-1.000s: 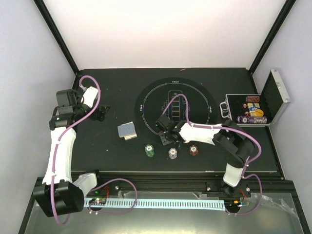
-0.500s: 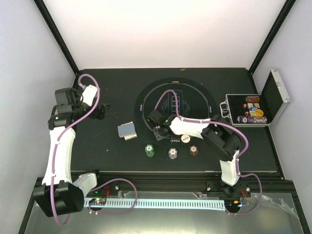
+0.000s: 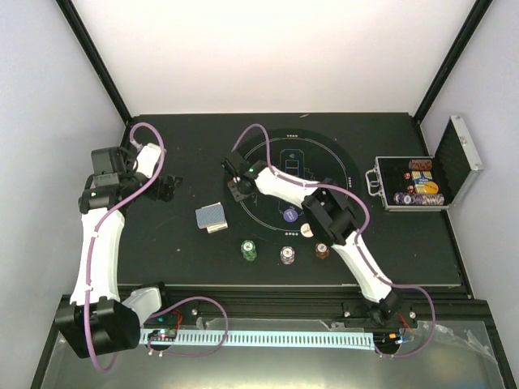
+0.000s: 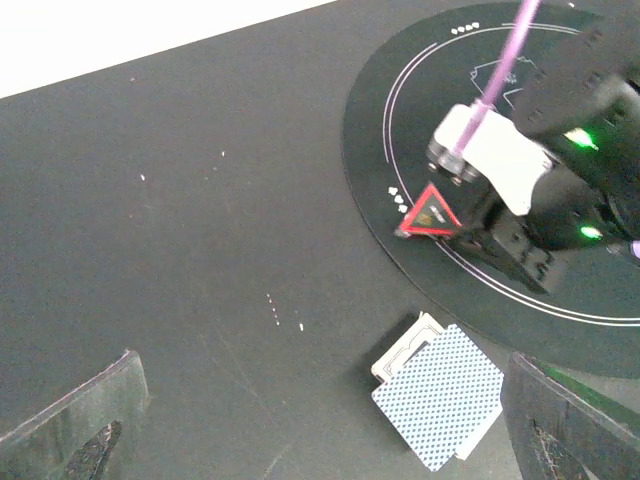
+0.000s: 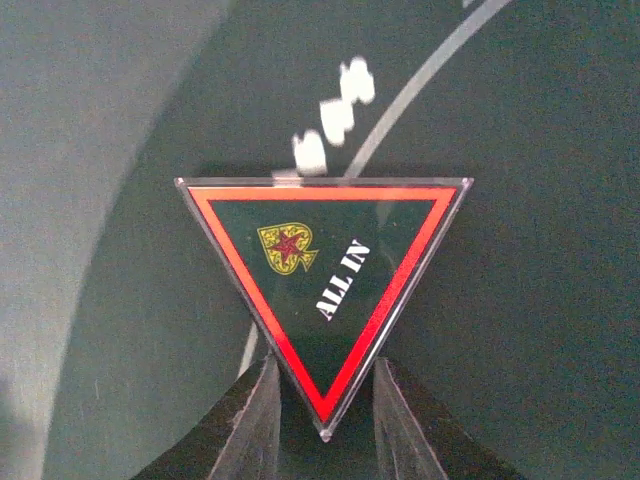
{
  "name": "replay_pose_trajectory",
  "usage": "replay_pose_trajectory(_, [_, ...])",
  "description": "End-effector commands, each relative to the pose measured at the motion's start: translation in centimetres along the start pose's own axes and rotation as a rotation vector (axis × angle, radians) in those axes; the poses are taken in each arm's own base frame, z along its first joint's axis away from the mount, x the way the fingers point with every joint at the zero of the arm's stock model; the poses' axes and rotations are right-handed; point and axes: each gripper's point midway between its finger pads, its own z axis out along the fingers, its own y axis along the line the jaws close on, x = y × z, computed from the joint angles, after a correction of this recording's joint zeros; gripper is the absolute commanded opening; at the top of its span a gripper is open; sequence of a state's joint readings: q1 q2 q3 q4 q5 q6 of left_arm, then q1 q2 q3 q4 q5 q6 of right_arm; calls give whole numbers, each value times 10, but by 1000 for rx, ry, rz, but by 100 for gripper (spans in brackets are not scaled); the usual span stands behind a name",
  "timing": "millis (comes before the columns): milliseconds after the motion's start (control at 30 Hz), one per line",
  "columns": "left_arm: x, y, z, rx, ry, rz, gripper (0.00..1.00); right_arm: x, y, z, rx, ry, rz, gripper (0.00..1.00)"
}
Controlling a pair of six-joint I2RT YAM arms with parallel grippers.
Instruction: Distribute texas hold em gaming equipment
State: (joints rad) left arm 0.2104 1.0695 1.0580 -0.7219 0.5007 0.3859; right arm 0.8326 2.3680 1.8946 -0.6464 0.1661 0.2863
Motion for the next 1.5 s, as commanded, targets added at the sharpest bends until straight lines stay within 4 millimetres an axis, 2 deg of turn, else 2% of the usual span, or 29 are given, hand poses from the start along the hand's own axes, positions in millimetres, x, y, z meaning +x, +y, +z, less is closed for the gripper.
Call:
replay_pose_trajectory(0, [-5, 0, -9, 0, 9, 6, 99, -15, 0, 18, 5, 23, -17, 29])
replay_pose_trajectory(100, [-3, -1, -11, -3, 12, 14, 99, -29, -4, 13, 5, 11, 2, 29])
replay_pose_trajectory(200, [0, -2, -11, 2, 20, 15, 99, -34, -9, -2, 11, -12, 13, 33])
replay_pose_trajectory(333, [1, -3, -11, 9, 29, 14, 99, -24, -22, -31, 45, -38, 24, 52])
replay_pose_trajectory(433, [3, -4, -11, 13, 33, 20, 99, -2, -37, -54, 75, -45, 57, 67])
replay_pose_trajectory(600, [2, -5, -10, 27, 32, 20, 99, 46, -59, -84, 104, -50, 126, 81])
replay_pose_trajectory(700, [1, -6, -10, 31, 27, 19, 99, 78, -67, -91, 116, -27, 152, 85])
replay_pose_trajectory(800, [0, -6, -10, 33, 26, 19, 99, 108, -77, -92, 133, 3, 170, 85])
replay_pose_trajectory(967, [-2, -7, -11, 38, 21, 21, 99, 134, -82, -94, 131, 19, 193, 79])
replay_pose_trajectory(1167, [-4, -12, -13, 64, 13, 31, 99, 147, -80, -86, 118, 40, 197, 64])
replay_pose_trajectory(1300, [-5, -13, -14, 68, 8, 31, 99, 147, -78, -77, 120, 56, 188, 54])
replay_pose_trajectory(1467, [-5, -14, -15, 71, 7, 32, 99, 146, -78, -64, 132, 75, 180, 46])
